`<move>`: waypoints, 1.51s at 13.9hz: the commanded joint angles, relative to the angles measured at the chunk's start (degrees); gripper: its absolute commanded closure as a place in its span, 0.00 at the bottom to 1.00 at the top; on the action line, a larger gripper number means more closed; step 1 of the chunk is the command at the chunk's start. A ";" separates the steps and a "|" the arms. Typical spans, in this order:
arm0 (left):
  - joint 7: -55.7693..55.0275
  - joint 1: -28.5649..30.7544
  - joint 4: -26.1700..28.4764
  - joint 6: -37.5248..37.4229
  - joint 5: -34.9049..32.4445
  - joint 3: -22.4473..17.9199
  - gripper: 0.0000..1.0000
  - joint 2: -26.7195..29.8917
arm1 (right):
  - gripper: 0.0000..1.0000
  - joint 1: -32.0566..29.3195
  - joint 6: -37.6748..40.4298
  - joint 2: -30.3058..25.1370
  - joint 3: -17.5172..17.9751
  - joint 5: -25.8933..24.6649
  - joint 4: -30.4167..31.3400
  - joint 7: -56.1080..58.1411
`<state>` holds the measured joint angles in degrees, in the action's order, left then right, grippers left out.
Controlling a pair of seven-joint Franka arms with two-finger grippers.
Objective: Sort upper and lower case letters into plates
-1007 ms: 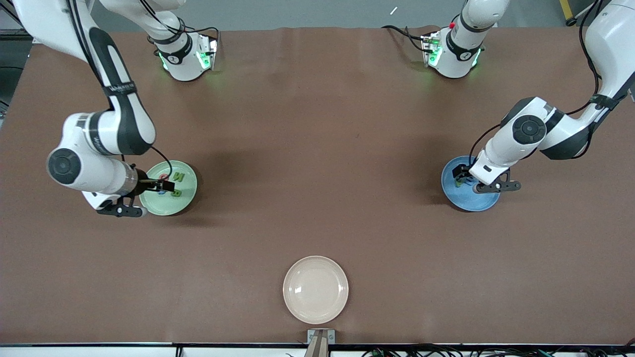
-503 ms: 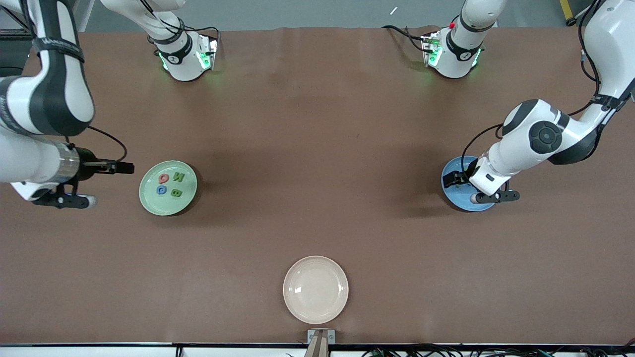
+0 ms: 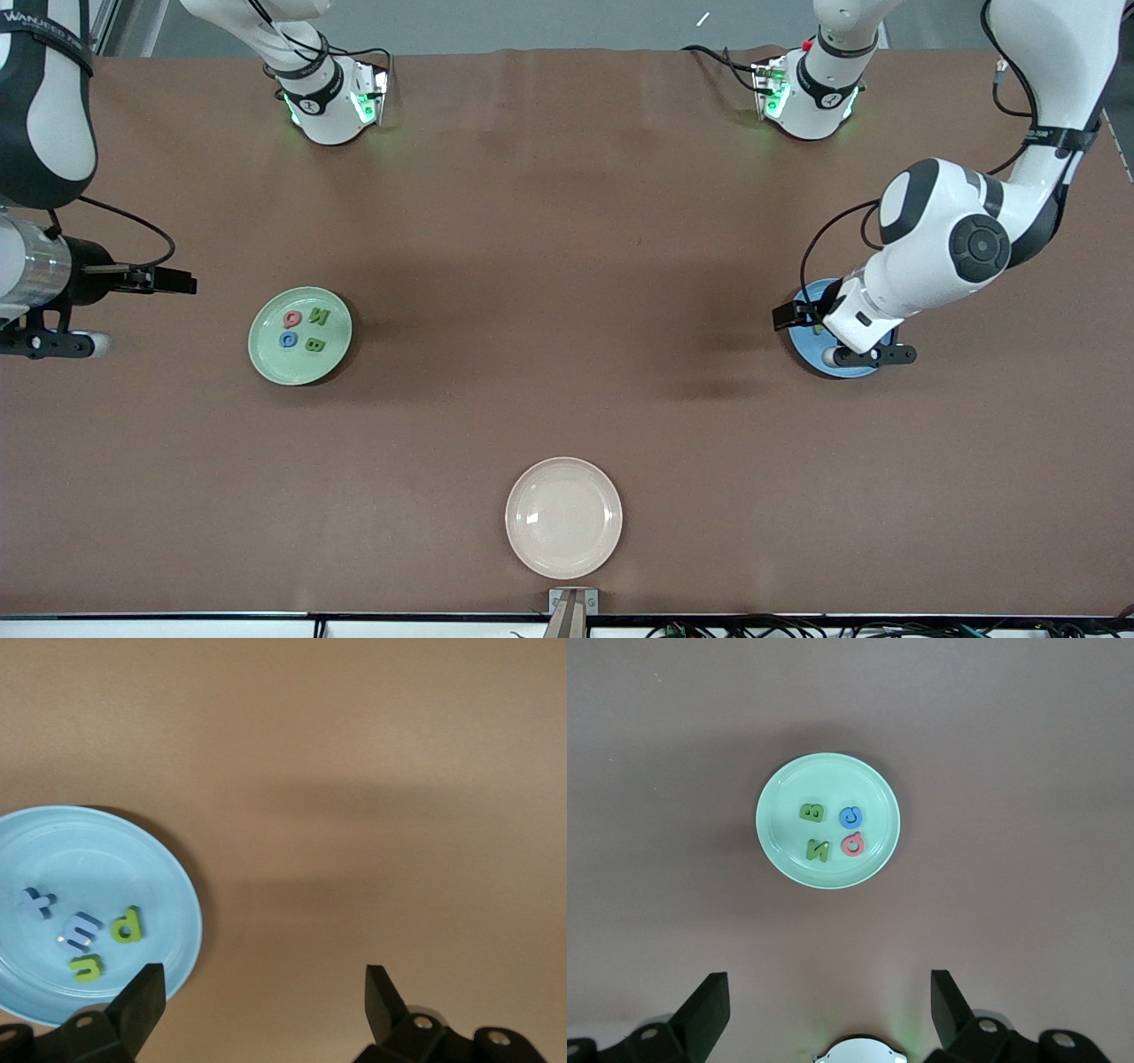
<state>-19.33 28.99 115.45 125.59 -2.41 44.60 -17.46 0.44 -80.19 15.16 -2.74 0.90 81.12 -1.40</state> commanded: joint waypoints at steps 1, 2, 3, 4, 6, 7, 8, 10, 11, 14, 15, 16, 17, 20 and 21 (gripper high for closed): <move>2.02 -11.36 0.56 -0.97 5.04 -9.50 0.01 4.45 | 0.00 -1.23 1.09 0.22 0.72 -0.63 -2.36 1.13; 2.02 -15.06 0.57 -0.97 5.92 -12.75 0.01 4.54 | 0.00 -1.58 1.09 0.22 0.81 -0.28 -2.37 1.31; 2.02 -19.10 0.39 -0.97 7.67 -16.27 0.01 4.54 | 0.00 -1.58 1.09 0.22 0.81 -0.28 -2.37 1.31; 2.02 -23.49 0.30 -0.97 9.34 -19.69 0.01 4.54 | 0.00 -1.67 1.09 0.22 0.81 -0.28 -2.54 1.31; 1.76 -33.51 0.21 -0.88 10.40 -29.17 0.01 4.55 | 0.00 -1.58 1.00 0.31 0.81 -0.54 -2.98 0.44; 2.02 -38.69 0.21 -0.88 11.45 -34.18 0.01 4.54 | 0.00 -1.58 1.09 0.40 0.90 -0.54 -4.03 0.43; 2.02 -43.53 0.30 -0.88 11.73 -38.84 0.01 4.54 | 0.00 -1.67 1.09 0.49 0.90 -0.63 -4.65 1.21; 2.11 -47.08 0.21 -0.70 11.99 -43.54 0.01 4.72 | 0.00 -1.76 1.09 0.66 0.90 -0.63 -4.83 1.31; 2.02 -47.70 0.21 -0.70 12.25 -43.72 0.01 4.55 | 0.00 -1.85 1.00 0.66 0.81 -0.72 -4.92 1.31; 1.75 -53.31 -0.92 -0.79 14.44 -48.10 0.01 4.02 | 0.00 -2.38 1.26 0.66 0.81 -0.81 -9.02 1.13; 1.93 -54.11 -0.93 -0.70 15.15 -49.42 0.01 4.02 | 0.00 -2.46 1.44 0.58 0.72 -0.63 -10.26 1.13; 2.02 -53.69 -1.02 -0.70 15.16 -49.52 0.01 4.19 | 0.00 -3.33 1.44 0.40 0.81 -0.20 -10.71 1.13; 2.37 -52.90 -1.02 -0.70 14.98 -49.52 0.01 4.37 | 0.00 -3.86 1.52 0.23 0.98 -0.11 -11.06 1.22; 6.40 -49.83 -0.58 -1.05 14.63 -49.35 0.01 7.08 | 0.00 -3.87 5.91 -0.30 1.34 0.16 -12.39 1.13; 7.28 -48.42 -0.66 -1.40 14.54 -49.35 0.01 8.05 | 0.00 -3.87 7.40 -0.39 1.25 0.33 -12.39 0.96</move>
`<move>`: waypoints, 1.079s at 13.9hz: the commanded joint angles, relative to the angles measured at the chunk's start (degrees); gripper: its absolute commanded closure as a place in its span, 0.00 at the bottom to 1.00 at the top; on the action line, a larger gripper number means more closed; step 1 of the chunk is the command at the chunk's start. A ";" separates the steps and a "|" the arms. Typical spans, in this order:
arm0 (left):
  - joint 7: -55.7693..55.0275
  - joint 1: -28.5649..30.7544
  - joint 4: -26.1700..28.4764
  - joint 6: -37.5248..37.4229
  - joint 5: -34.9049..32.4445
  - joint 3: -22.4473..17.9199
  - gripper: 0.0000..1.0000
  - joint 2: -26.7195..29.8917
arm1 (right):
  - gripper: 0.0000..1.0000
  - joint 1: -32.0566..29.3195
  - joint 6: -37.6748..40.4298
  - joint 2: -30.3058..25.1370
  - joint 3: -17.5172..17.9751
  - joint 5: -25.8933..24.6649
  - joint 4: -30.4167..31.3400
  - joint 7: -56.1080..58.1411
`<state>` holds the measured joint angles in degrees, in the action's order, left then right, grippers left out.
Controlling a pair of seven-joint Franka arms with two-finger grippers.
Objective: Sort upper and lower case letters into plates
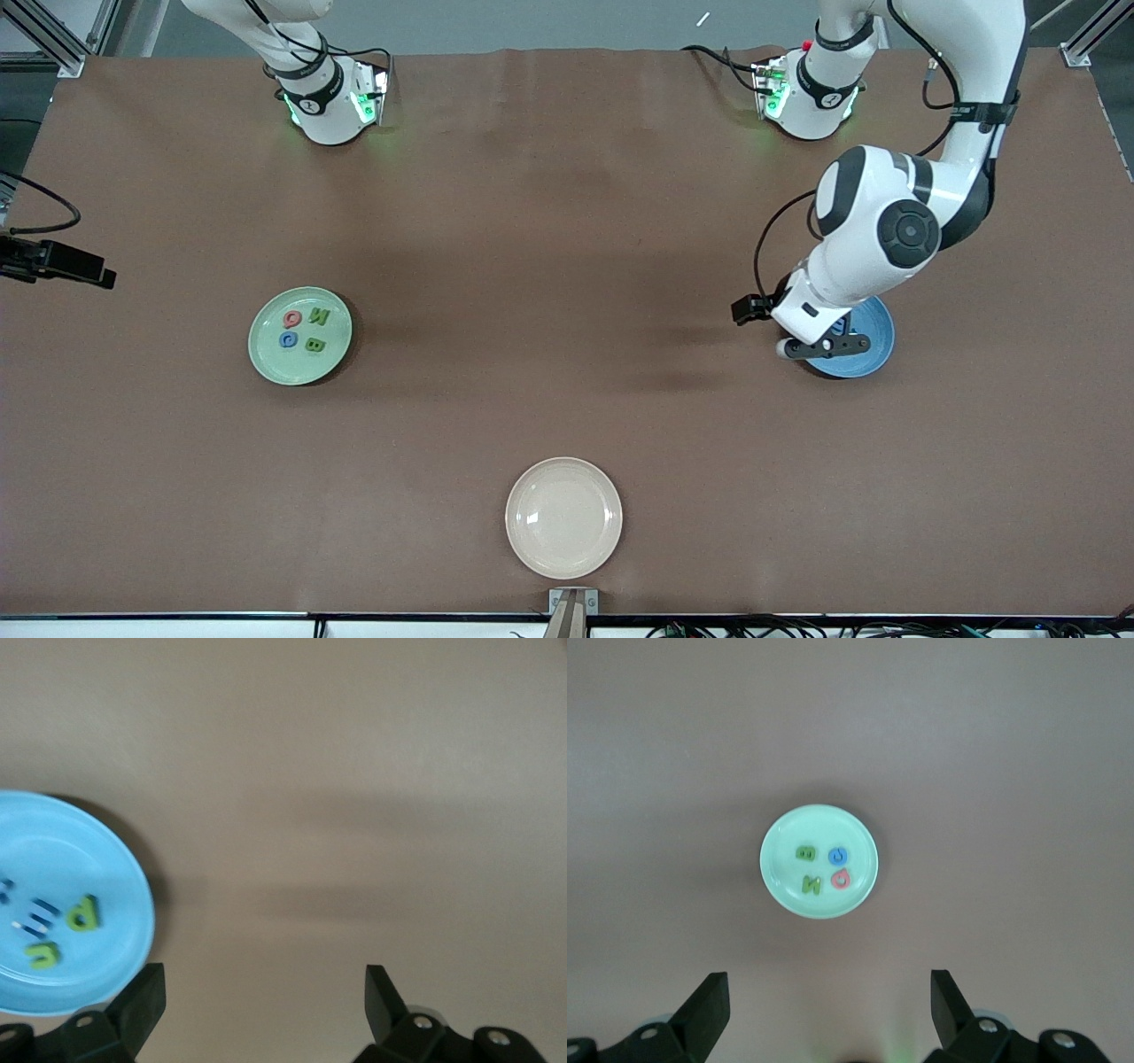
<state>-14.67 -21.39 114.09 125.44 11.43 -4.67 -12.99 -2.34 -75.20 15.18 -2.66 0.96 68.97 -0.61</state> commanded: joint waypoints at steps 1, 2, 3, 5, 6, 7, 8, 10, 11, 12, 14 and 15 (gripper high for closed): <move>3.06 2.58 0.26 -2.64 0.61 -0.16 0.01 4.54 | 0.00 -1.00 2.95 -1.03 1.25 0.18 -0.24 0.26; 3.85 3.28 -0.35 -4.40 0.35 -0.34 0.01 5.77 | 0.00 -1.08 2.87 -2.25 1.34 0.27 -0.07 0.35; 5.08 5.11 -1.49 -6.76 -0.70 -0.17 0.01 7.08 | 0.00 -0.91 2.95 -3.57 1.34 0.27 0.45 0.35; 6.67 6.54 -4.99 -11.25 -1.67 -0.25 0.01 8.50 | 0.00 -0.21 3.57 -4.98 1.43 0.27 2.38 0.35; 6.58 7.23 -7.10 -13.53 -1.85 -0.25 0.01 8.59 | 0.00 -0.21 3.57 -5.77 1.34 0.27 3.79 0.35; 6.50 8.29 -9.30 -15.73 -1.94 -0.17 0.01 8.68 | 0.00 -0.29 3.57 -6.47 1.34 0.27 5.45 0.35; 6.67 8.56 -11.32 -17.49 -1.94 -0.25 0.01 8.68 | 0.00 -0.38 2.78 -7.96 1.34 0.27 8.08 0.35; 6.76 10.31 -15.19 -20.13 -1.94 -0.17 0.01 8.68 | 0.00 -0.03 1.55 -9.46 1.34 0.27 10.38 0.35; 7.28 11.10 -17.47 -22.50 -2.03 -0.25 0.01 8.77 | 0.00 0.49 0.68 -10.08 1.34 0.27 10.83 0.35; 8.42 12.41 -19.93 -25.48 -2.03 -0.25 0.01 9.12 | 0.00 1.63 -0.73 -11.04 0.99 0.10 11.88 0.44; 11.14 14.96 -23.02 -30.41 -1.94 -0.16 0.01 10.69 | 0.00 1.99 -4.50 -14.11 0.90 0.10 16.08 0.35; 11.85 15.58 -23.38 -30.95 -1.94 -0.25 0.01 11.57 | 0.00 1.90 -6.00 -15.69 0.90 0.10 18.37 0.44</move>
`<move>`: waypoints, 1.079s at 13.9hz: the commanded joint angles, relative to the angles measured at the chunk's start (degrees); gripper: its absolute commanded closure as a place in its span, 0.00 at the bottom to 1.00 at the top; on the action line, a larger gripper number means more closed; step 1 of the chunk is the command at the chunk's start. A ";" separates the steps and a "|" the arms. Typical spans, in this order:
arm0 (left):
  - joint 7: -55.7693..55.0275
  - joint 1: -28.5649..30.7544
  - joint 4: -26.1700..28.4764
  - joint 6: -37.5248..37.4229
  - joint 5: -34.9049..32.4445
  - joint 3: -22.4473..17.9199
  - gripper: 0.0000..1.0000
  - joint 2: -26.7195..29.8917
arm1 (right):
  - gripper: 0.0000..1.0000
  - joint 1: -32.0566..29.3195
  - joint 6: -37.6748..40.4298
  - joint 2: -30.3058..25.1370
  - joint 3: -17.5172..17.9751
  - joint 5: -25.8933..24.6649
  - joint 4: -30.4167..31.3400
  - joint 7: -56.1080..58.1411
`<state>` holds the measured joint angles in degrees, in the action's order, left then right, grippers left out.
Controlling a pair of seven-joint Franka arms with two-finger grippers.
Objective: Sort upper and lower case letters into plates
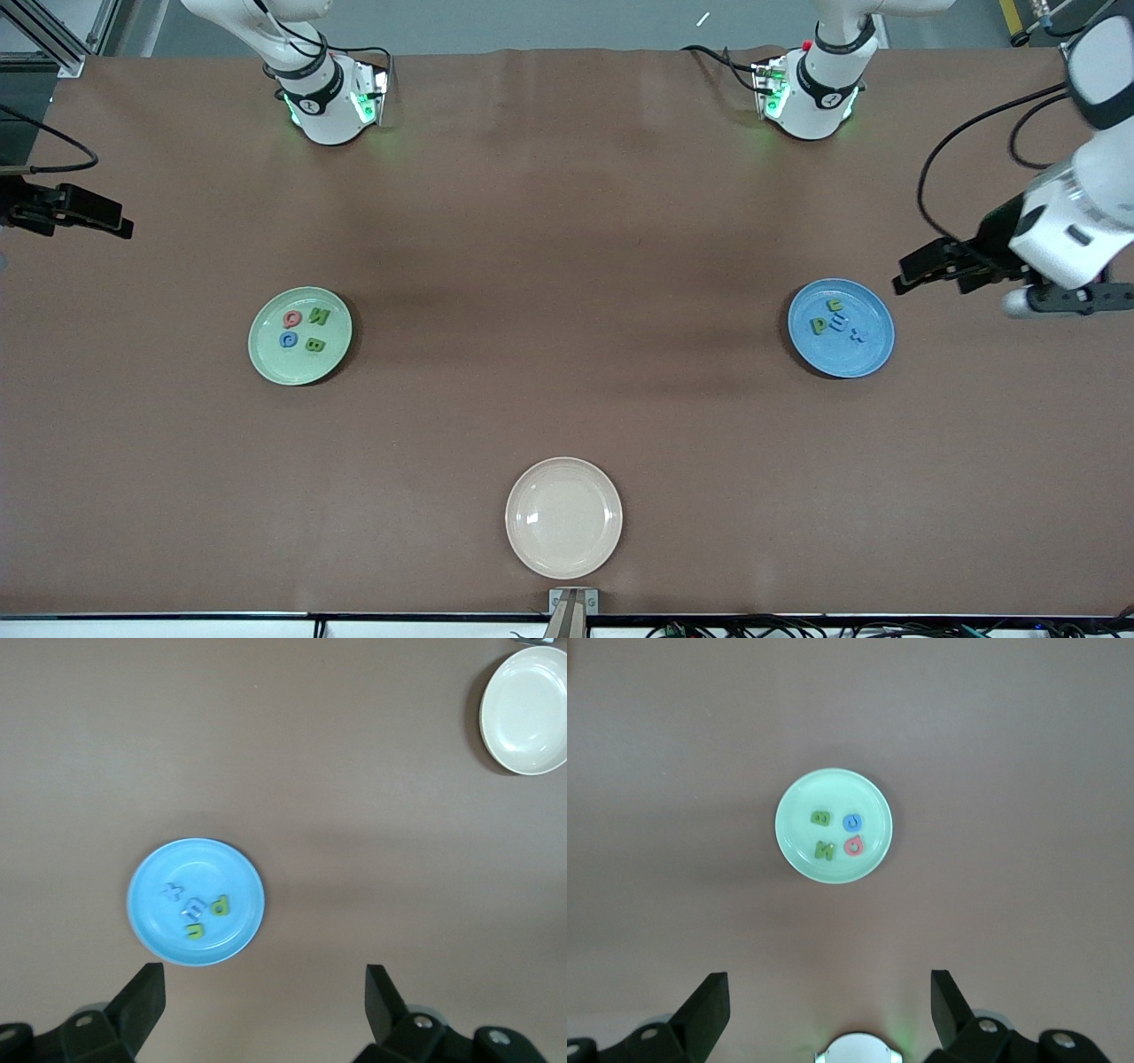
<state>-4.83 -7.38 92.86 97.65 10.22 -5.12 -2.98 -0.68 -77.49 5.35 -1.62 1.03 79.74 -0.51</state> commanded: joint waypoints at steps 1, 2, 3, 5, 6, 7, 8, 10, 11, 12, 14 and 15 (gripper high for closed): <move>2.01 1.58 -2.68 -3.17 -0.73 0.20 0.01 1.83 | 0.00 0.25 -4.42 -6.58 -0.31 0.02 8.75 0.34; 1.93 1.58 -4.16 -3.34 -0.82 0.11 0.01 1.75 | 0.00 0.16 -4.43 -6.67 -0.31 0.02 8.76 0.34; 1.66 1.49 -4.70 -3.34 -0.91 0.11 0.01 1.66 | 0.00 0.07 -4.34 -6.67 -0.31 -0.07 8.67 0.34; 1.40 1.05 -6.28 -3.34 -3.78 0.46 0.01 1.49 | 0.00 -0.19 -4.17 -6.85 -0.22 -0.07 8.50 0.34; 1.40 0.88 -6.81 -3.34 -5.72 0.72 0.01 1.49 | 0.00 -0.19 -3.99 -7.11 -0.22 -0.24 8.41 0.42; 1.40 0.70 -6.81 -3.60 -6.52 0.90 0.01 1.49 | 0.00 -0.19 -3.99 -7.46 -0.22 -0.50 8.50 0.42; 1.49 0.87 -7.07 -3.95 -6.53 1.07 0.01 1.57 | 0.00 -0.11 -3.99 -7.46 -0.22 -0.51 8.50 0.42; 1.92 0.96 -7.25 -4.66 -6.53 1.08 0.01 1.57 | 0.00 -0.11 -3.99 -7.55 -0.14 -0.86 8.50 0.42; 1.93 1.05 -7.16 -4.83 -6.53 1.08 0.01 1.66 | 0.00 -0.11 -3.90 -7.64 -0.14 -0.86 8.50 0.51; 1.93 1.14 -7.08 -5.18 -6.53 0.99 0.01 1.84 | 0.00 -0.11 -3.90 -7.64 -0.14 -0.94 8.50 0.77; 2.10 1.05 -6.64 -6.85 -6.62 1.08 0.01 1.75 | 0.00 -0.19 -3.90 -8.16 -0.14 -1.47 8.50 3.31; 2.19 1.22 -6.64 -6.94 -7.06 1.16 0.01 1.84 | 0.00 -0.19 -3.81 -8.43 -0.14 -1.56 8.58 3.85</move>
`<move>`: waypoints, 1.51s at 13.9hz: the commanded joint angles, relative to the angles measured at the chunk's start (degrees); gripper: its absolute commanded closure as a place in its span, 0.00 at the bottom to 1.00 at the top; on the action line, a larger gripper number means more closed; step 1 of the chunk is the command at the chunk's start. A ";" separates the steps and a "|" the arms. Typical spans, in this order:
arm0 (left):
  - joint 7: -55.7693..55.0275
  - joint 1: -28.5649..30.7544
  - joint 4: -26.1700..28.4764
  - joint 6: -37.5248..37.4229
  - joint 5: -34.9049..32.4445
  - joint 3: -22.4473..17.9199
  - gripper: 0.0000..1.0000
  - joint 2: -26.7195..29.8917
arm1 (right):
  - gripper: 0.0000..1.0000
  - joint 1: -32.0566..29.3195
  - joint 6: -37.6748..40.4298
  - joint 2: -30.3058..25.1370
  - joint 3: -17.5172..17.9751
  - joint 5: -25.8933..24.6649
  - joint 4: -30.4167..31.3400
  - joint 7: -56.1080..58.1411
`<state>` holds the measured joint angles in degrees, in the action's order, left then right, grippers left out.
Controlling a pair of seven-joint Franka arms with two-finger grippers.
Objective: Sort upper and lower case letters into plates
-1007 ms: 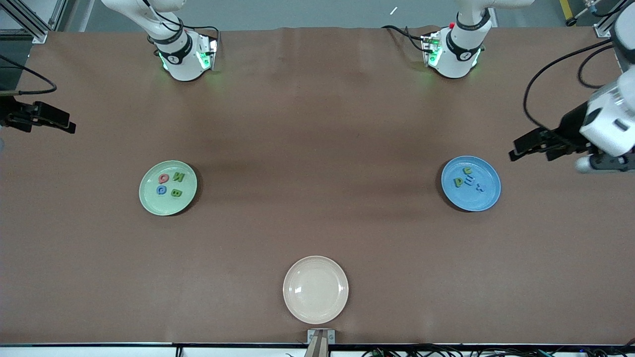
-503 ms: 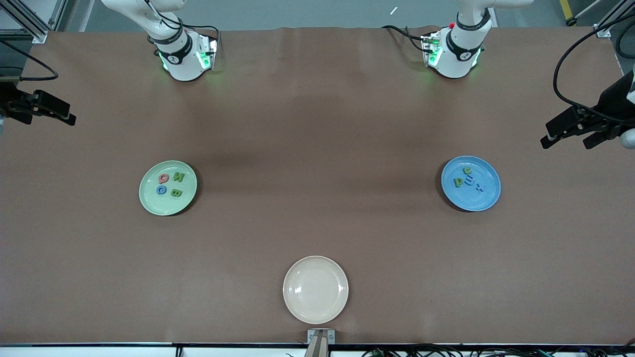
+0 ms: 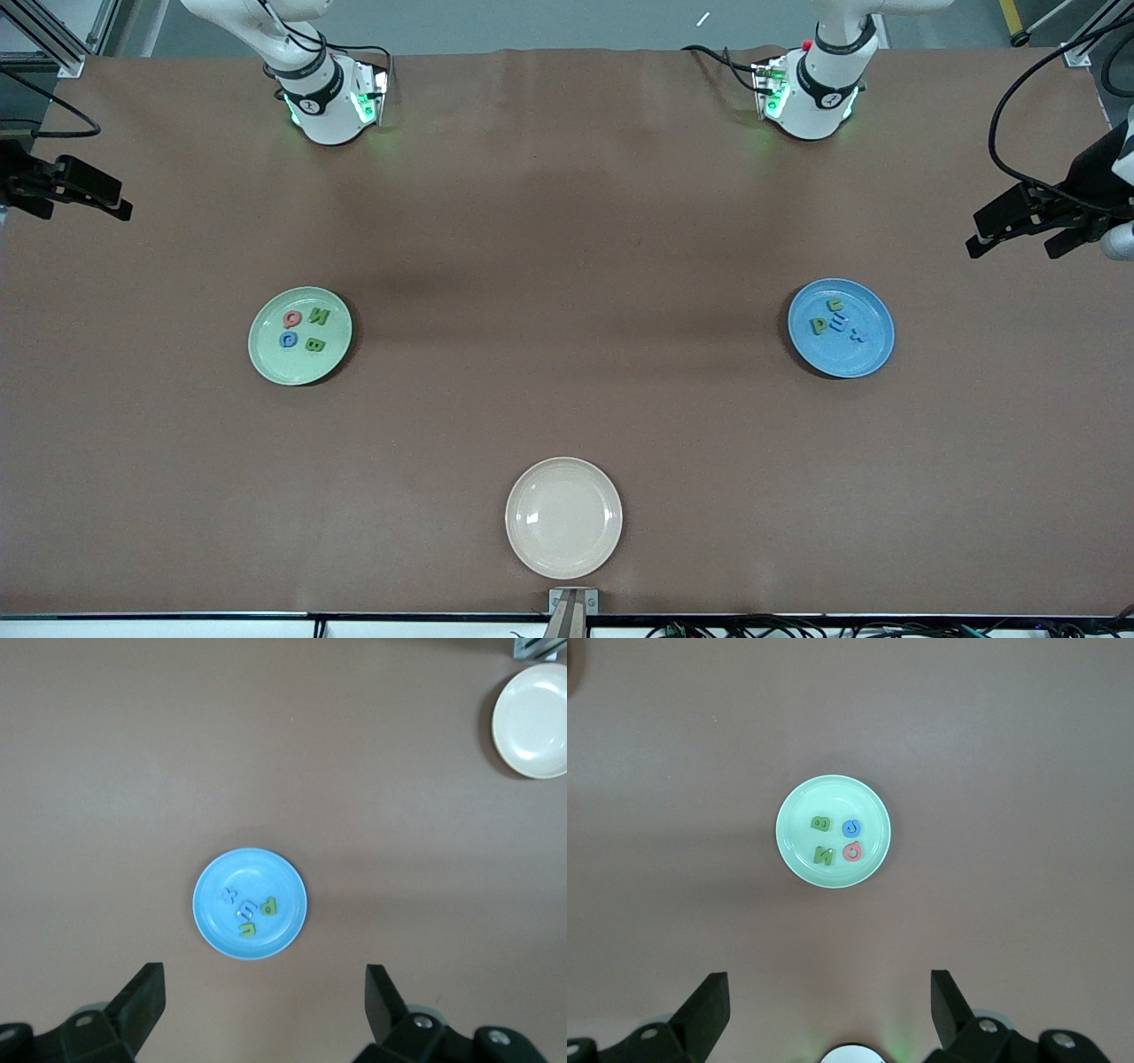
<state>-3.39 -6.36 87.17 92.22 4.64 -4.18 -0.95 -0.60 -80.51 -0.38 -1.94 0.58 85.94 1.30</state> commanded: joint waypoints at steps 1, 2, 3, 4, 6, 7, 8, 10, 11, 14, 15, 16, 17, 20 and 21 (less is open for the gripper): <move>0.84 0.38 -0.94 -1.61 -1.56 0.23 0.01 -0.11 | 0.00 -0.27 -0.79 -2.96 0.19 -1.37 2.57 2.04; 0.93 0.39 -0.77 -1.61 -1.65 0.14 0.01 0.07 | 0.00 -0.27 -0.79 -3.14 0.19 -1.37 2.83 2.04; 1.02 0.56 -0.51 -1.69 -1.74 0.14 0.01 0.16 | 0.00 -0.27 -0.79 -3.14 0.19 -1.37 2.83 2.04; 1.89 0.74 -0.07 -1.69 -2.44 0.05 0.01 0.42 | 0.00 -0.27 -0.61 -3.23 0.10 -1.37 3.01 2.04; 4.44 2.40 0.46 -1.69 -3.06 0.14 0.01 1.30 | 0.00 -0.27 -0.70 -4.10 0.10 -1.37 4.06 1.87; 4.53 2.49 0.46 -1.61 -3.06 0.14 0.01 1.30 | 0.00 -0.27 -0.78 -4.98 0.19 -1.37 5.02 1.78; 4.53 2.58 0.37 -1.61 -3.06 0.05 0.01 1.30 | 0.00 -0.27 -1.13 -5.60 0.19 -1.37 5.99 1.78; 4.80 2.76 0.46 -1.61 -3.15 0.05 0.01 1.48 | 0.00 -0.27 -1.31 -6.48 0.19 -1.37 7.05 1.69; 4.80 2.67 0.37 -1.61 -3.06 0.05 0.01 1.39 | 0.00 -0.27 -1.31 -6.48 0.19 -1.29 7.05 1.60; 3.74 2.05 0.29 -1.17 -3.06 0.66 0.01 1.12 | 0.00 -0.36 -1.49 -6.48 0.10 -0.76 7.14 1.51; 3.74 2.23 0.29 -1.17 -3.06 1.01 0.01 1.12 | 0.00 -0.36 -1.58 -6.48 0.10 -0.67 7.14 1.43; 3.74 2.14 0.29 -1.17 -3.06 1.02 0.01 1.12 | 0.00 -0.36 -2.01 -6.48 0.10 -0.58 7.14 1.42; 3.74 2.23 0.20 -1.17 -2.97 1.02 0.01 1.12 | 0.00 -0.36 -2.36 -6.48 0.10 -0.58 7.14 1.42; 3.83 2.49 0.20 -1.17 -2.71 1.02 0.01 1.21 | 0.00 -0.36 -3.16 -6.48 0.19 -0.41 7.14 1.42; 3.83 2.58 0.11 -1.17 -2.62 1.02 0.01 1.30 | 0.00 -0.28 -3.16 -6.48 0.19 -0.41 7.14 1.42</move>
<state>0.41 -4.12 87.17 91.41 2.59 -3.45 -0.70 -0.62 -82.66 -4.89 -1.99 0.06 90.93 2.57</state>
